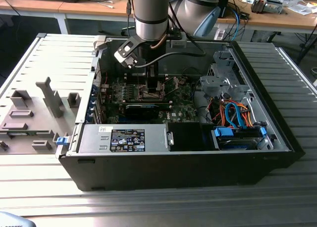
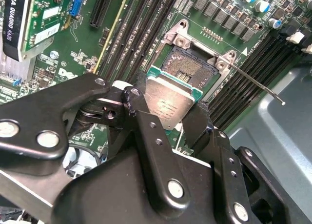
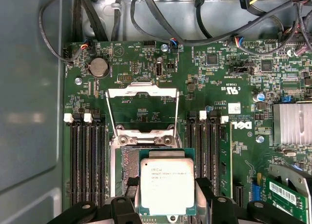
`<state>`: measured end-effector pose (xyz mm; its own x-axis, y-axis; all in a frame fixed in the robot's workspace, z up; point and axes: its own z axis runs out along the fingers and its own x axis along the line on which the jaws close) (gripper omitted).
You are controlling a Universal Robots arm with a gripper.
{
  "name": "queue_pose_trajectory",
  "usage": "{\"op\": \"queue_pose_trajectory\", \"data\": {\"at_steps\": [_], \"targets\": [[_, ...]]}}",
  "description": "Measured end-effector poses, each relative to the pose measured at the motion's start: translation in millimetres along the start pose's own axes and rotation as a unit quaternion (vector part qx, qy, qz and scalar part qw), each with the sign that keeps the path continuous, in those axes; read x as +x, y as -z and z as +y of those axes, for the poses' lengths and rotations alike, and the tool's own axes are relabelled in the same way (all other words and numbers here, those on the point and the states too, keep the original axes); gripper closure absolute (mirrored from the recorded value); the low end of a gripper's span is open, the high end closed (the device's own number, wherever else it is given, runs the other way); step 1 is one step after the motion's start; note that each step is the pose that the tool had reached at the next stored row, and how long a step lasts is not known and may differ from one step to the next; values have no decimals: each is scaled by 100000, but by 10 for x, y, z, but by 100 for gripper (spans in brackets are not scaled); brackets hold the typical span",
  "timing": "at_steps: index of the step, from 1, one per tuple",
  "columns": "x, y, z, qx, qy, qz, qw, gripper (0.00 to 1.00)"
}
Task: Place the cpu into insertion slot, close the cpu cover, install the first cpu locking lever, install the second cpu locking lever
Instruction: 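Place the cpu into insertion slot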
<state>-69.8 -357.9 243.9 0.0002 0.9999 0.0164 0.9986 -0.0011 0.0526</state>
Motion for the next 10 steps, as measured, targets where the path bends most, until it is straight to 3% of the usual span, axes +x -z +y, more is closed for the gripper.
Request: {"op": "queue_pose_trajectory", "data": {"at_steps": [5, 10], "targets": [[70, -5, 0, 12, 16, -87, 100000, 46], [78, -11, 0, 3, 15, -81, 100000, 46]]}}
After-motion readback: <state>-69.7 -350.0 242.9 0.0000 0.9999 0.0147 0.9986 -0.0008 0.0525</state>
